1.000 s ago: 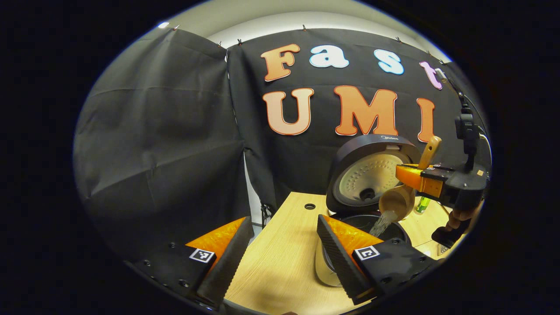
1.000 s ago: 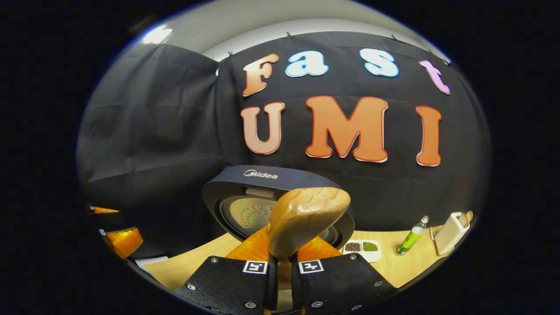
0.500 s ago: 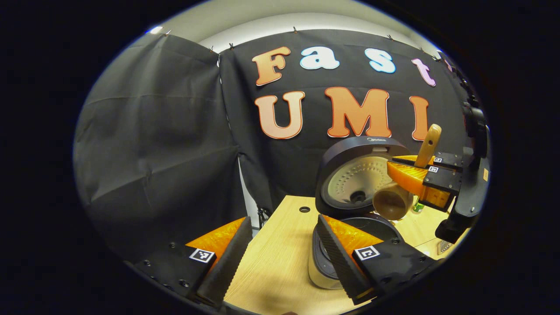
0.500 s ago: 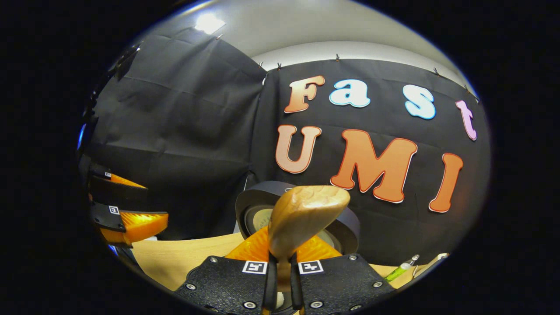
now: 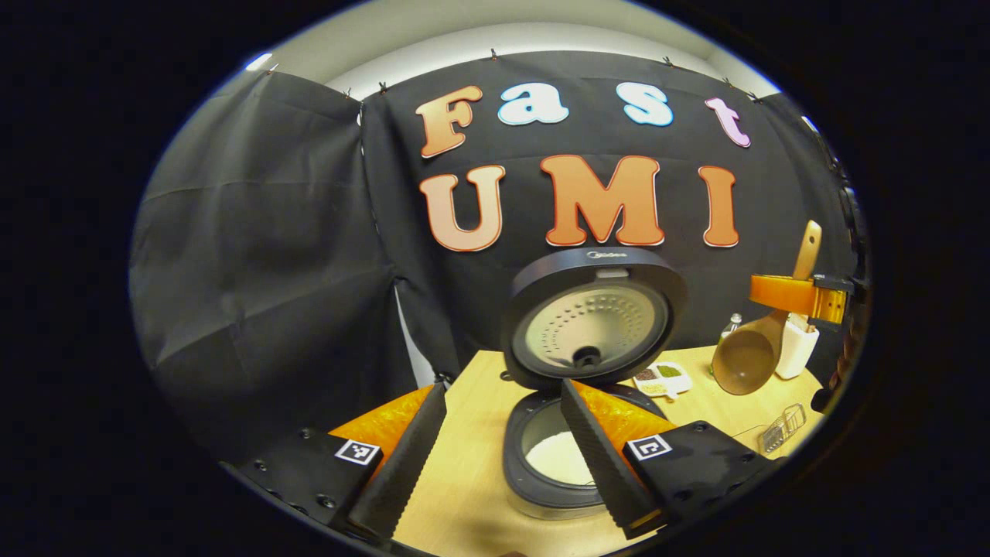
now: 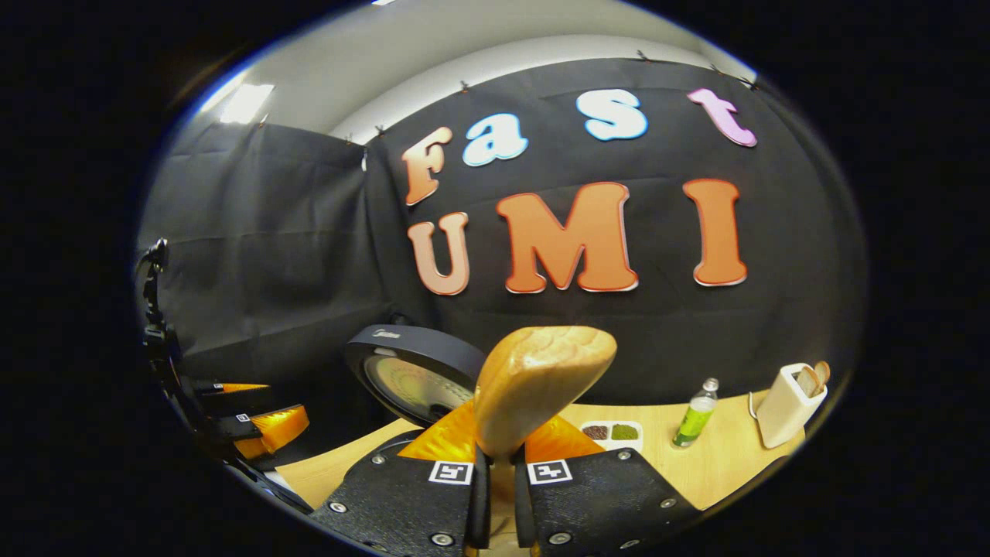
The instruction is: Close the left gripper, press the button to open the rice cooker; take a wooden spoon from the chopstick holder with the right hand, scoop a spoonful of rice and pour it into the rice cooker, then put the wooden spoon back into the chopstick holder.
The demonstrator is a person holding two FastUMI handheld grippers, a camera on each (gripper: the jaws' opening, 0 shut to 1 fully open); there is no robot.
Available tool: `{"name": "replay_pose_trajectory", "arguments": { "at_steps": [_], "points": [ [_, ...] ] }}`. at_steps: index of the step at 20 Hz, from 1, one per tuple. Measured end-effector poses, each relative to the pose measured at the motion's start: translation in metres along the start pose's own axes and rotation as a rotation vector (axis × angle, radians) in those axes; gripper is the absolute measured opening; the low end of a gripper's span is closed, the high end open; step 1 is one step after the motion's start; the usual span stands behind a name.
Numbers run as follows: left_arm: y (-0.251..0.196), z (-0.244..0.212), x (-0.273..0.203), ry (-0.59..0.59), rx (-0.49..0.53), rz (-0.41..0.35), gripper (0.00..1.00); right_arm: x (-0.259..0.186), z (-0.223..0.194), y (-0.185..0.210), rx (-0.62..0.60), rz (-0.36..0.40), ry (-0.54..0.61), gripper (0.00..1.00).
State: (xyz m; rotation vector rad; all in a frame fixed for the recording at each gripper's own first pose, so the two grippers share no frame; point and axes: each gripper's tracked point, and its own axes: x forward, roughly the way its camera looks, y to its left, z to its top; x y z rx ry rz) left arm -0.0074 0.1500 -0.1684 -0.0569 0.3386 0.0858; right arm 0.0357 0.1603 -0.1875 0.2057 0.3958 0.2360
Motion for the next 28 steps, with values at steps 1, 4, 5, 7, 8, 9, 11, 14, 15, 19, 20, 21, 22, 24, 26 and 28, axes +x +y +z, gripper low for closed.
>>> {"name": "replay_pose_trajectory", "arguments": {
  "at_steps": [1, 4, 5, 7, 8, 9, 11, 14, 15, 19, 20, 21, 22, 24, 26, 28],
  "points": [
    [-0.012, 0.002, 0.000, 0.001, -0.004, -0.018, 1.00, -0.007, -0.001, -0.021, 0.007, -0.039, 0.003, 0.12],
    [-0.046, 0.010, 0.005, -0.008, 0.021, -0.066, 0.93, -0.032, -0.012, -0.077, 0.042, -0.148, 0.025, 0.12],
    [-0.058, 0.012, 0.005, -0.010, 0.032, -0.084, 0.93, -0.039, -0.016, -0.095, 0.058, -0.184, 0.032, 0.12],
    [-0.081, 0.016, 0.006, -0.011, 0.050, -0.119, 1.00, -0.056, -0.032, -0.128, 0.082, -0.261, 0.055, 0.12],
    [-0.091, 0.019, 0.005, -0.013, 0.056, -0.137, 0.93, -0.065, -0.039, -0.141, 0.099, -0.293, 0.066, 0.12],
    [-0.099, 0.022, 0.005, -0.016, 0.066, -0.150, 1.00, -0.073, -0.046, -0.155, 0.120, -0.319, 0.076, 0.12],
    [-0.115, 0.027, 0.003, -0.025, 0.090, -0.173, 1.00, -0.087, -0.061, -0.180, 0.154, -0.372, 0.093, 0.12],
    [-0.131, 0.035, 0.001, -0.033, 0.116, -0.194, 1.00, -0.101, -0.076, -0.209, 0.177, -0.435, 0.102, 0.12],
    [-0.136, 0.038, 0.000, -0.036, 0.122, -0.197, 1.00, -0.105, -0.081, -0.217, 0.179, -0.451, 0.102, 0.12],
    [-0.149, 0.048, 0.000, -0.046, 0.144, -0.203, 1.00, -0.115, -0.110, -0.239, 0.184, -0.496, 0.141, 0.12],
    [-0.152, 0.050, -0.001, -0.049, 0.147, -0.207, 1.00, -0.121, -0.117, -0.240, 0.191, -0.502, 0.156, 0.12],
    [-0.155, 0.051, -0.002, -0.050, 0.149, -0.211, 1.00, -0.124, -0.125, -0.243, 0.197, -0.511, 0.175, 0.12],
    [-0.157, 0.052, -0.002, -0.048, 0.150, -0.212, 1.00, -0.126, -0.132, -0.247, 0.196, -0.523, 0.188, 0.12],
    [-0.159, 0.054, -0.003, -0.048, 0.149, -0.212, 1.00, -0.127, -0.144, -0.256, 0.193, -0.545, 0.206, 0.12],
    [-0.162, 0.051, -0.003, -0.046, 0.146, -0.212, 1.00, -0.129, -0.157, -0.259, 0.205, -0.558, 0.224, 0.12],
    [-0.161, 0.046, -0.004, -0.038, 0.145, -0.200, 1.00, -0.127, -0.170, -0.258, 0.232, -0.561, 0.243, 0.12]
  ]
}}
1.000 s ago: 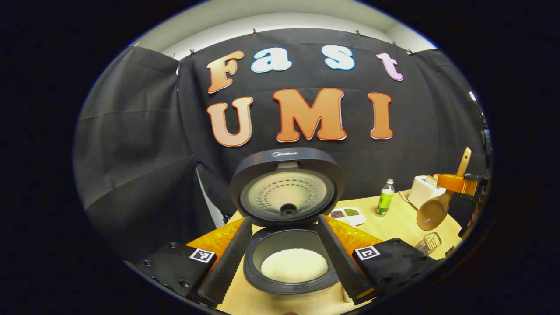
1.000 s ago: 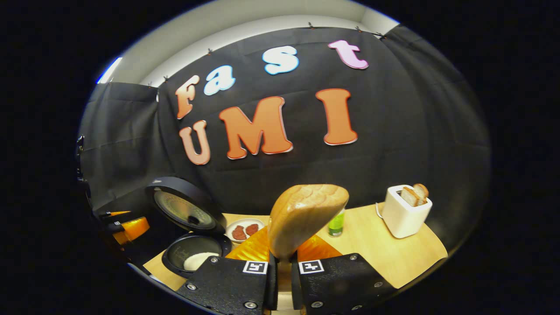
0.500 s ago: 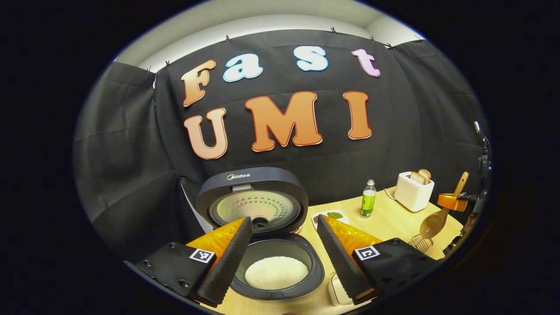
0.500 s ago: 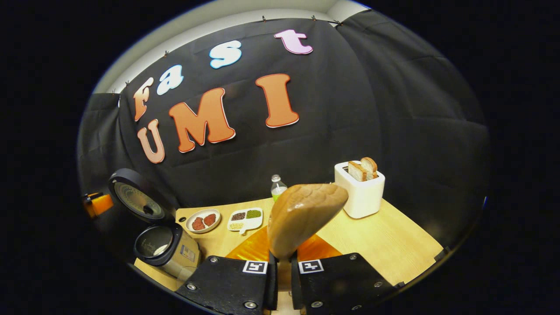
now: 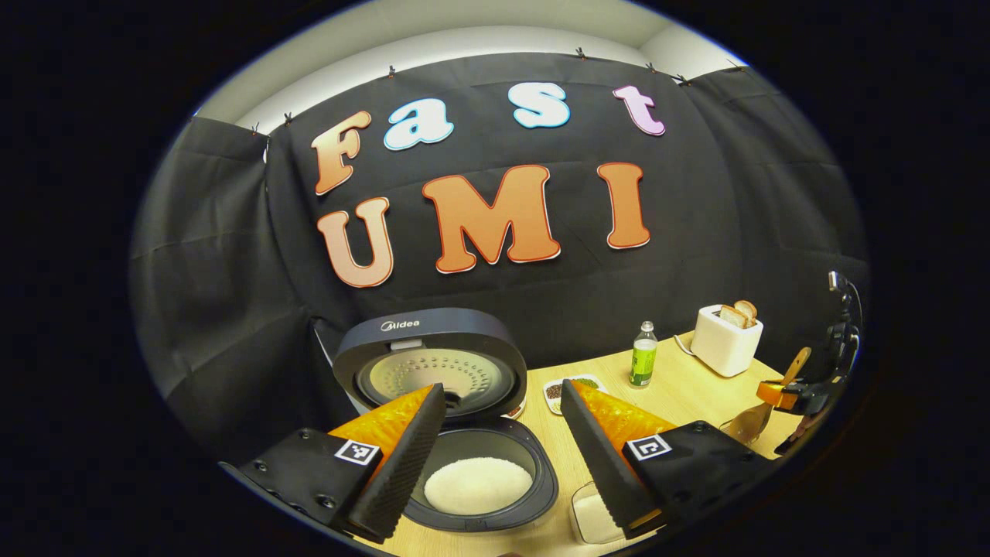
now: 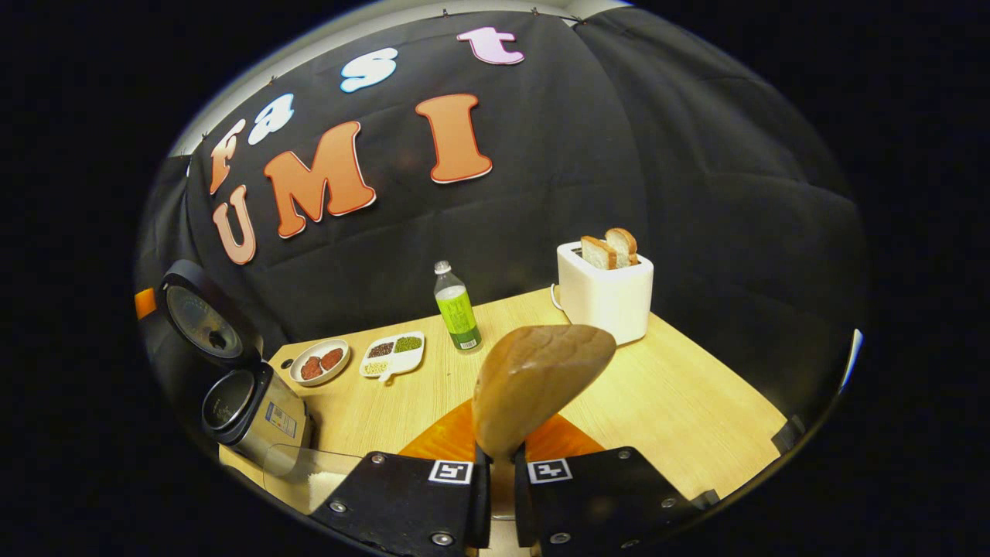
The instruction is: Close the left gripper, press the button to open the rice cooker; take a wooden spoon from the chopstick holder with the right hand, scoop a spoonful of rice and pour it into the rice cooker, then put the wooden spoon back into the chopstick holder.
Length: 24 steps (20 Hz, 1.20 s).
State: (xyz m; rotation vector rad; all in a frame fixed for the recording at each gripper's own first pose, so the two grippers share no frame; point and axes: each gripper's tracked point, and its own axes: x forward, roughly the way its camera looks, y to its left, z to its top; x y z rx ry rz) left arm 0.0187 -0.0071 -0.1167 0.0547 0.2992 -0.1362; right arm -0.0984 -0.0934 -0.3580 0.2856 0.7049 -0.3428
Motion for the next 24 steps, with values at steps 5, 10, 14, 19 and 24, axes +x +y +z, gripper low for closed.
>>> {"name": "replay_pose_trajectory", "arguments": {
  "at_steps": [5, 10, 14, 19, 24],
  "points": [
    [0.007, -0.002, -0.006, -0.006, 0.002, 0.029, 1.00, 0.016, -0.026, -0.001, 0.037, -0.016, 0.064, 0.12],
    [0.013, -0.016, -0.005, 0.021, -0.030, 0.044, 0.96, 0.020, -0.040, -0.004, 0.063, -0.035, 0.105, 0.13],
    [0.010, -0.014, -0.001, 0.019, -0.022, 0.034, 1.00, 0.016, -0.047, 0.000, 0.051, -0.020, 0.148, 0.17],
    [0.000, -0.002, 0.004, -0.008, -0.012, 0.002, 0.93, 0.012, -0.034, -0.011, 0.030, -0.057, 0.154, 0.42],
    [0.022, 0.042, 0.014, -0.071, -0.052, 0.013, 0.93, -0.004, -0.005, -0.028, -0.040, -0.102, 0.109, 0.75]
  ]
}}
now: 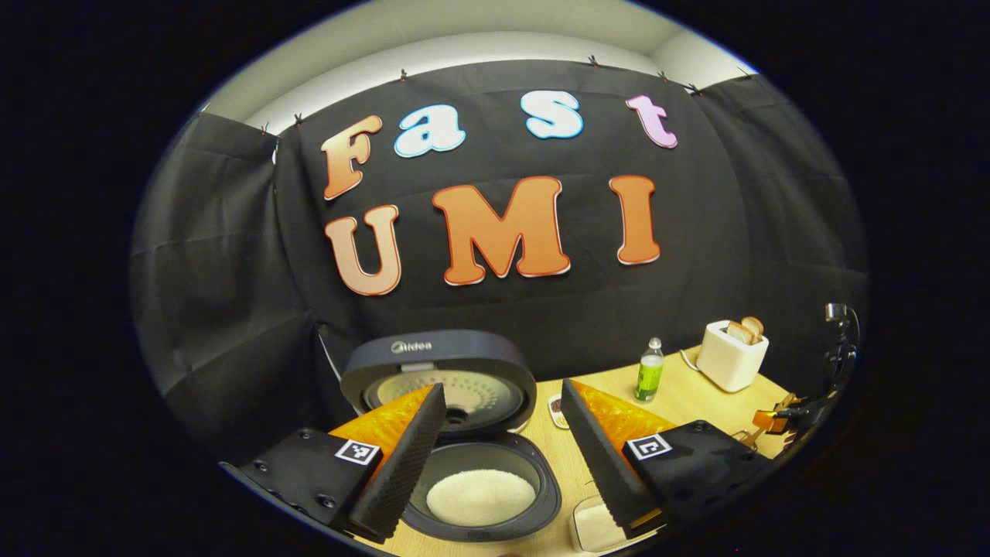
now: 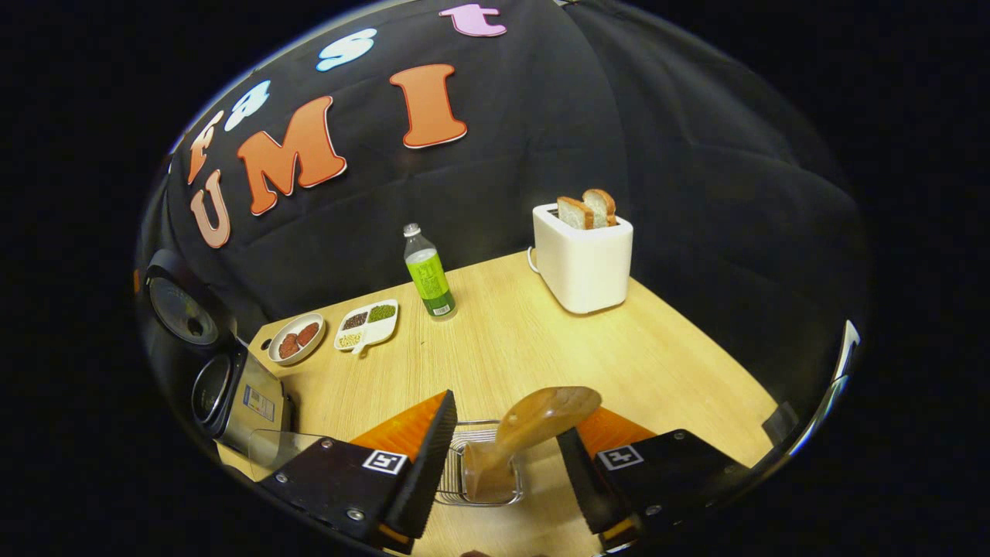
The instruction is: Close the left gripper, press the button to open the rice cooker; take a wooden spoon from the chopstick holder with the right hand, scoop a spoonful of rice and pour it into the rice cooker, then put the wooden spoon back into the chopstick holder.
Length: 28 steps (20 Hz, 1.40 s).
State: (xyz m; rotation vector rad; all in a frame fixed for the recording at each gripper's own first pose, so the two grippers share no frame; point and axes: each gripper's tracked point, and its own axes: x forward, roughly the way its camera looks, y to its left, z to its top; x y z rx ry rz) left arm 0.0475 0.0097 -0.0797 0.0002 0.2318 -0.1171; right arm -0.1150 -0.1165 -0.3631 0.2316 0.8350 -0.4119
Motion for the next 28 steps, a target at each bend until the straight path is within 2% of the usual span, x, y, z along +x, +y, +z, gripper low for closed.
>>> {"name": "replay_pose_trajectory", "arguments": {
  "at_steps": [1, 2, 4, 5, 7, 11, 12, 14, 15, 17, 19, 21, 22, 23, 24, 25, 26, 27, 28],
  "points": [
    [0.007, 0.012, 0.003, -0.016, -0.020, -0.001, 0.93, -0.011, 0.007, -0.007, -0.012, -0.012, -0.013, 0.80],
    [0.012, 0.024, 0.007, -0.023, -0.048, -0.002, 1.00, -0.016, 0.015, -0.010, -0.020, -0.019, -0.028, 0.82],
    [0.032, 0.046, 0.014, -0.034, -0.081, 0.018, 1.00, -0.025, 0.029, -0.014, -0.039, -0.030, -0.055, 0.86],
    [0.041, 0.055, 0.020, -0.033, -0.086, 0.029, 0.93, -0.028, 0.038, -0.016, -0.052, -0.035, -0.075, 0.88],
    [0.061, 0.067, 0.037, 0.003, -0.086, 0.067, 0.93, -0.038, 0.057, -0.017, -0.076, -0.034, -0.115, 0.88],
    [0.092, 0.067, 0.074, 0.097, -0.084, 0.159, 0.94, -0.066, 0.102, 0.005, -0.108, 0.040, -0.237, 0.89],
    [0.091, 0.064, 0.082, 0.127, -0.077, 0.160, 1.00, -0.072, 0.111, 0.010, -0.123, 0.052, -0.268, 0.89],
    [0.089, 0.051, 0.097, 0.191, -0.069, 0.161, 0.94, -0.087, 0.129, 0.021, -0.133, 0.079, -0.320, 0.89],
    [0.092, 0.041, 0.104, 0.226, -0.066, 0.170, 0.99, -0.094, 0.137, 0.024, -0.139, 0.088, -0.340, 0.89],
    [0.097, 0.018, 0.110, 0.300, -0.082, 0.179, 1.00, -0.106, 0.150, 0.032, -0.150, 0.118, -0.394, 0.89],
    [0.089, -0.004, 0.112, 0.366, -0.150, 0.153, 1.00, -0.119, 0.164, 0.038, -0.171, 0.139, -0.461, 0.89],
    [0.094, -0.008, 0.111, 0.374, -0.136, 0.157, 1.00, -0.125, 0.167, 0.038, -0.197, 0.142, -0.489, 0.89],
    [0.089, -0.010, 0.112, 0.384, -0.127, 0.146, 0.94, -0.128, 0.170, 0.039, -0.205, 0.146, -0.502, 0.89],
    [0.082, -0.016, 0.111, 0.407, -0.124, 0.127, 1.00, -0.130, 0.174, 0.041, -0.205, 0.155, -0.523, 0.89],
    [0.076, -0.021, 0.110, 0.427, -0.122, 0.109, 1.00, -0.135, 0.181, 0.046, -0.197, 0.171, -0.552, 0.89],
    [0.072, -0.026, 0.105, 0.452, -0.120, 0.098, 0.95, -0.140, 0.187, 0.052, -0.187, 0.190, -0.581, 0.89],
    [0.069, -0.030, 0.101, 0.466, -0.116, 0.090, 1.00, -0.141, 0.189, 0.054, -0.182, 0.201, -0.598, 0.89],
    [0.067, -0.037, 0.098, 0.478, -0.115, 0.082, 0.95, -0.139, 0.189, 0.056, -0.187, 0.205, -0.599, 0.89],
    [0.063, -0.044, 0.095, 0.498, -0.117, 0.068, 0.95, -0.137, 0.186, 0.056, -0.195, 0.203, -0.594, 0.89]
  ]
}}
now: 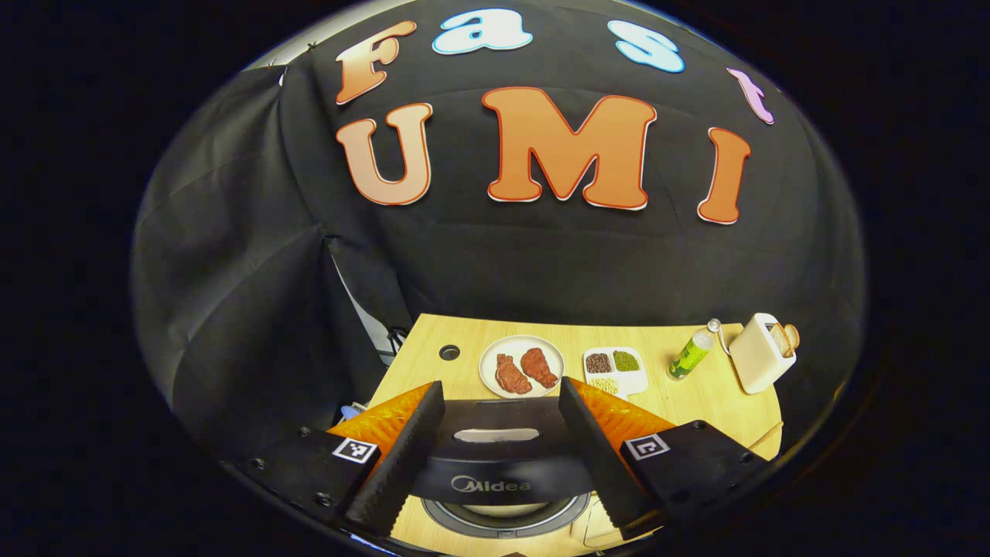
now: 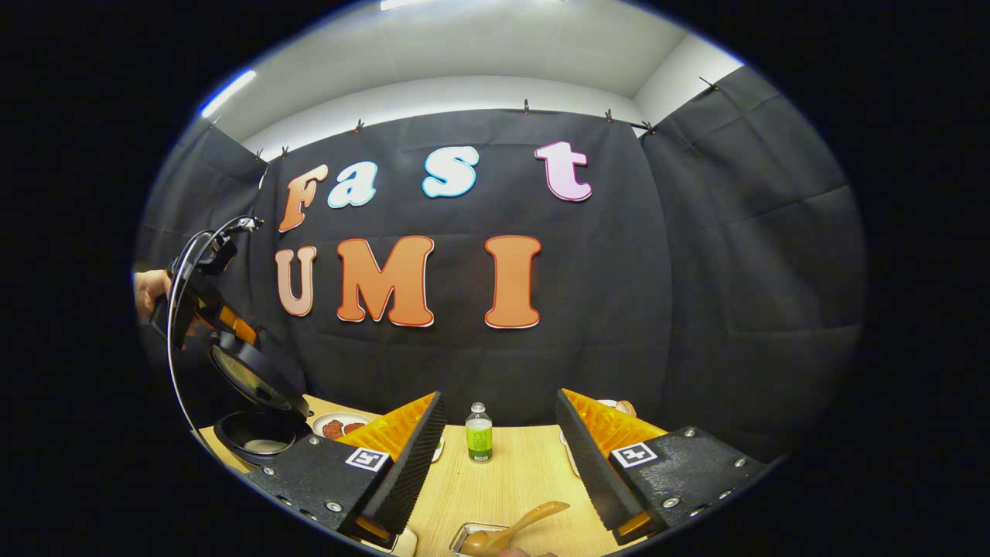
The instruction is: Close the left gripper, press the button to open the rice cooker; take a wooden spoon from the chopstick holder with the right hand, scoop a spoonful of rice and pour it into the rice cooker, then put the wooden spoon back into the chopstick holder.
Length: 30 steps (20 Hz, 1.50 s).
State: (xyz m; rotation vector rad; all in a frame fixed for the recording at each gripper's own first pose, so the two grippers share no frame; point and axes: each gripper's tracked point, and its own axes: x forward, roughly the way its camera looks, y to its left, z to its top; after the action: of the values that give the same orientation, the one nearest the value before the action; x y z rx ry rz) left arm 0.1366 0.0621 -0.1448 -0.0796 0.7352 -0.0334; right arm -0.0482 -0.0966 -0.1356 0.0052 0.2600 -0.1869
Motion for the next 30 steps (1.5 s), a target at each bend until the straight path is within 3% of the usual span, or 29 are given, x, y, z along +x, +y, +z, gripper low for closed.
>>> {"name": "replay_pose_trajectory", "arguments": {
  "at_steps": [4, 7, 8, 9, 10, 11, 17, 19, 20, 23, 24, 30],
  "points": [
    [-0.004, -0.060, -0.001, 0.171, -0.016, -0.027, 0.95, 0.002, 0.006, 0.002, 0.004, 0.003, -0.010, 0.90],
    [-0.004, -0.081, 0.002, 0.210, -0.008, -0.017, 0.95, 0.004, 0.004, 0.004, 0.016, 0.007, -0.004, 0.90],
    [-0.005, -0.088, 0.003, 0.237, -0.006, -0.016, 1.00, 0.005, 0.004, 0.005, 0.015, 0.010, -0.005, 0.90],
    [-0.006, -0.097, 0.000, 0.270, -0.007, -0.019, 0.96, 0.006, 0.005, 0.006, 0.012, 0.012, -0.008, 0.90],
    [-0.007, -0.105, 0.001, 0.301, -0.011, -0.026, 1.00, 0.006, 0.005, 0.006, 0.010, 0.013, -0.011, 0.90],
    [-0.008, -0.115, 0.002, 0.334, -0.016, -0.027, 0.96, 0.007, 0.005, 0.008, 0.010, 0.013, -0.015, 0.90],
    [-0.011, -0.166, 0.009, 0.527, -0.033, 0.002, 1.00, 0.006, 0.002, 0.019, 0.011, 0.036, -0.004, 0.90],
    [-0.012, -0.185, 0.016, 0.591, -0.056, 0.012, 0.96, 0.004, 0.003, 0.019, 0.016, 0.039, -0.007, 0.90],
    [-0.015, -0.190, 0.023, 0.613, -0.062, 0.012, 1.00, 0.005, 0.003, 0.020, 0.019, 0.040, -0.006, 0.90],
    [-0.018, -0.189, 0.024, 0.597, -0.042, -0.001, 0.96, 0.006, -0.005, 0.022, 0.020, 0.046, 0.008, 0.90],
    [-0.018, -0.190, 0.025, 0.599, -0.033, -0.005, 1.00, 0.006, -0.007, 0.024, 0.024, 0.049, 0.016, 0.90],
    [-0.019, -0.190, 0.024, 0.561, -0.028, -0.007, 0.99, 0.010, -0.014, 0.037, 0.024, 0.077, 0.033, 0.90]
  ]
}}
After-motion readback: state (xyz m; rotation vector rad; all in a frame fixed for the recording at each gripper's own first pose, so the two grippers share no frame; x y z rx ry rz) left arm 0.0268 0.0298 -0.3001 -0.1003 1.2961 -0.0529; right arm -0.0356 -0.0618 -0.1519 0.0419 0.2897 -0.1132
